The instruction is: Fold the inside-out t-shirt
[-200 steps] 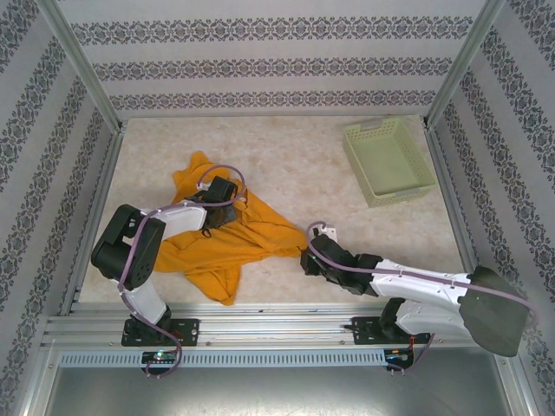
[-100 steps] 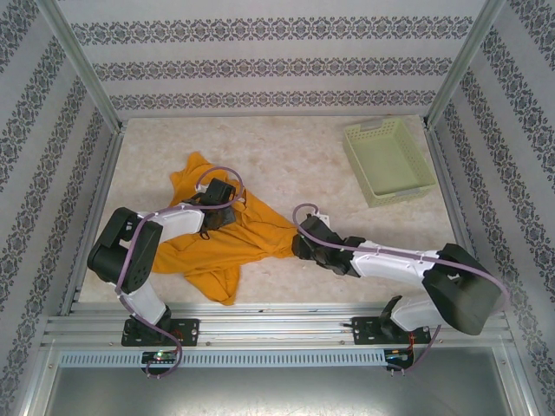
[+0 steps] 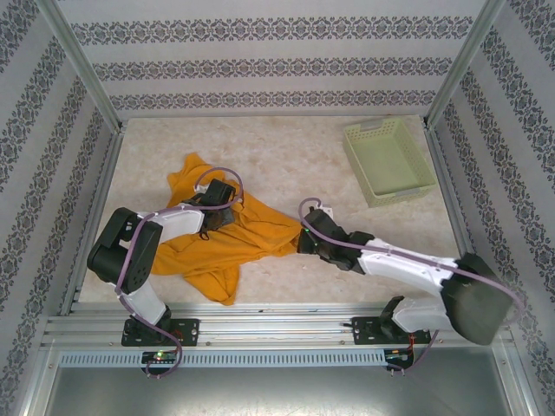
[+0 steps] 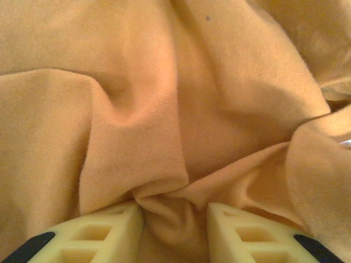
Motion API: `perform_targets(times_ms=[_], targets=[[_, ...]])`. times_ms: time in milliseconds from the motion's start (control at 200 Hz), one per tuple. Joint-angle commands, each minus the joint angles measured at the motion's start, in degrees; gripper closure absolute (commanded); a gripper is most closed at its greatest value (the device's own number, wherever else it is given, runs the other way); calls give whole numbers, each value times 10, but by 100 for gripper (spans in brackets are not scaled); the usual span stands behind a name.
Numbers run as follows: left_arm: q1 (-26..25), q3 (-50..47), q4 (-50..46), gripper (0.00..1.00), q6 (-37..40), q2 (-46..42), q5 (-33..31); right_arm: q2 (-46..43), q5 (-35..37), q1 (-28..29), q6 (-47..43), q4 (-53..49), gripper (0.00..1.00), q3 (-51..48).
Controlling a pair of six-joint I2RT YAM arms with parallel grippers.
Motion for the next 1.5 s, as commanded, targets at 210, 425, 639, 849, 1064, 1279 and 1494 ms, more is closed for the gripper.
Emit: perform_targets(times_ms=[210,425,639,849,1064,1279,1494], targets=[[31,19,-77,63,16,26,-48,-193,-117,-69,-21,-26,100,-92],[-33,51,-110,53,71,-40,-64,-197,-157,-85,-3,25,100,-90],[-194,61,-148,43,119,-165,-103,-167,-134,-102,12,-2,100,-42],[-356,11,-36,37,151,-212,-68,-158,-173,-95,29,47,100,-20],[-385,6,51,32,162,-155,-31,-147,-169,-72,15,37,100,2],[-341,6,42,66,144,-128,-58,-164,-121,-78,-8,-31,100,2],[-328,-37,84,99,178,-136,13,-160,-133,-131,-20,-60,100,-3]])
